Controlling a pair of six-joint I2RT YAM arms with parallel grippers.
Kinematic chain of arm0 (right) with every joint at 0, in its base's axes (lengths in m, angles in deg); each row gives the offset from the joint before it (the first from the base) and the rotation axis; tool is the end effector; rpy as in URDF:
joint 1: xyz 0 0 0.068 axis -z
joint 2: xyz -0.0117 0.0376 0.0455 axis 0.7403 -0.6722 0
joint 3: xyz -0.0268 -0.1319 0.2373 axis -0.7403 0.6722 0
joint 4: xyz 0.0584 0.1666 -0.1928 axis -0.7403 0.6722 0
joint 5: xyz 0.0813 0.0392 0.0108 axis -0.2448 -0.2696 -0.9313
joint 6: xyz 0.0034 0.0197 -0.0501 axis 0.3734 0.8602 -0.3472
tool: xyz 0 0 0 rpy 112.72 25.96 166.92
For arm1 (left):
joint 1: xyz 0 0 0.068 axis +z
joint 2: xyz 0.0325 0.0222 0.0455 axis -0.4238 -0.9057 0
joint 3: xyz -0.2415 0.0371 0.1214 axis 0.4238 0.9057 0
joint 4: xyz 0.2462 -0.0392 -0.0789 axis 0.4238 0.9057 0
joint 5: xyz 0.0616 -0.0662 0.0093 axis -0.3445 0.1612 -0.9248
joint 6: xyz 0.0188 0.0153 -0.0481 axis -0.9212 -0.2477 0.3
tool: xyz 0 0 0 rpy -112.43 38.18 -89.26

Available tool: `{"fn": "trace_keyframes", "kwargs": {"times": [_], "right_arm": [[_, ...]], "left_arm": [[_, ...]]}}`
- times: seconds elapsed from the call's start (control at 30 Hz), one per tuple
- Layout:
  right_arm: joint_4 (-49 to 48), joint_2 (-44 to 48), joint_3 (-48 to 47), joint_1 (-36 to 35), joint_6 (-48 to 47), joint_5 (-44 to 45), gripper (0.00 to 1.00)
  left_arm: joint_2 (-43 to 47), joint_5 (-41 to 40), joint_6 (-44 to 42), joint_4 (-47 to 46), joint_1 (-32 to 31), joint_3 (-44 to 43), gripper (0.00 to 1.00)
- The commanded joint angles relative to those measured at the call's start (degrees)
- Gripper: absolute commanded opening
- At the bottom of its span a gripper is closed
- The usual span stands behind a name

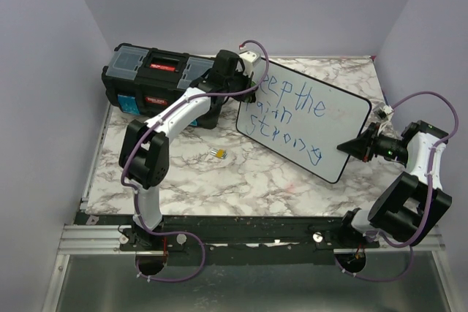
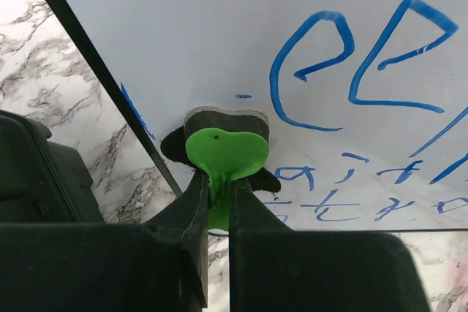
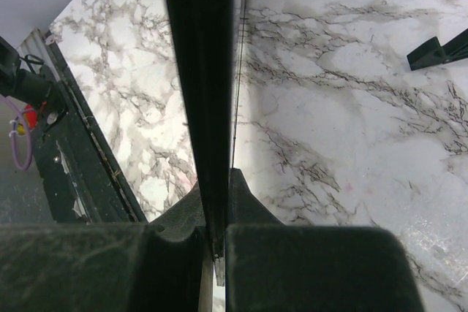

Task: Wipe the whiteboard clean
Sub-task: Erase the whiteboard at the center of the board.

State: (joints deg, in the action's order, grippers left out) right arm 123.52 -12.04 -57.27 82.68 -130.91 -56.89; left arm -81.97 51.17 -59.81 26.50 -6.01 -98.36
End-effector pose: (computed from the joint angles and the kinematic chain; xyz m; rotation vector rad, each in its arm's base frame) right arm 0.1785 -0.0828 0.2670 -0.5600 1.8781 0.9837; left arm 0.3823 -0.2399 0.2963 0.6447 2.0840 -0.6010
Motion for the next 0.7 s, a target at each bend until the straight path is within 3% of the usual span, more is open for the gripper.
{"fn": "trace_keyframes", "kwargs": {"times": [0.0,0.17,0.33,0.5,0.67], "right_arm": [[0.11,1.17,0.06,-0.59,-3.42,-3.06,0.01],[0.11,0.23,-0.01,-0.64,-4.07,-2.63,0.01],[0.09,0.14,0.04,-0.63,-4.3,-2.19,0.01],[0.11,0.5,0.06,-0.55,-4.53,-2.27,0.01],[0.09,0.49,-0.02,-0.63,-4.35,-2.54,0.01]], "left_arm": [[1.8,2.39,1.03,-0.06,0.38,-1.83,0.0],[1.1,3.53,2.6,-0.74,0.54,-2.16,0.0],[-1.12,0.64,-2.6,3.5,-1.48,-3.71,0.0],[2.16,1.83,-3.33,-0.35,-1.64,0.22,0.0],[3.52,-0.88,-2.32,-1.02,-1.66,-3.91,0.0]]}}
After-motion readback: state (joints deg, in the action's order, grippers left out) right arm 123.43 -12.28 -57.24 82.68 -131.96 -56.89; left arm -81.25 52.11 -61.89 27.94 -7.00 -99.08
